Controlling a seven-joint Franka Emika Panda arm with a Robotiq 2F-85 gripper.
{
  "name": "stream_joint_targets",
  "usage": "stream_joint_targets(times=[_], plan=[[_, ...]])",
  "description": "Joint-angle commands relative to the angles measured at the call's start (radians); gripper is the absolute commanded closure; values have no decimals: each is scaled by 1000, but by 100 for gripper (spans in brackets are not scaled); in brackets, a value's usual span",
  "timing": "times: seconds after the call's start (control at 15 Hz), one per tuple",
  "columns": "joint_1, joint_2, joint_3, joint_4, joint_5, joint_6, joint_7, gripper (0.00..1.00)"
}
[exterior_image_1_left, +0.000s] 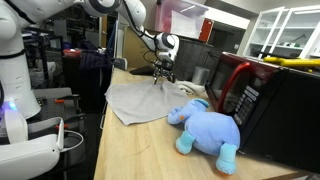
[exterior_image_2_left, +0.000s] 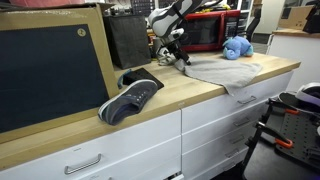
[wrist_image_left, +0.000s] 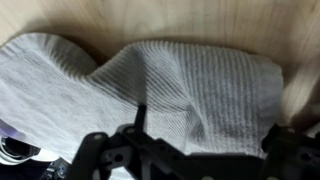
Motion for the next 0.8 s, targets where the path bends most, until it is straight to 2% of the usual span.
stream_joint_targets(times=[0.0,0.2,0.53,0.73], plan=[[-9,-17,23,1,21,-27,-58,0],[-10,-19,35,4,35,-11,-65,0],[-26,-22,61,25,110,-72,-78,0],[-47,-18,89,66,201,-164,-104,0]])
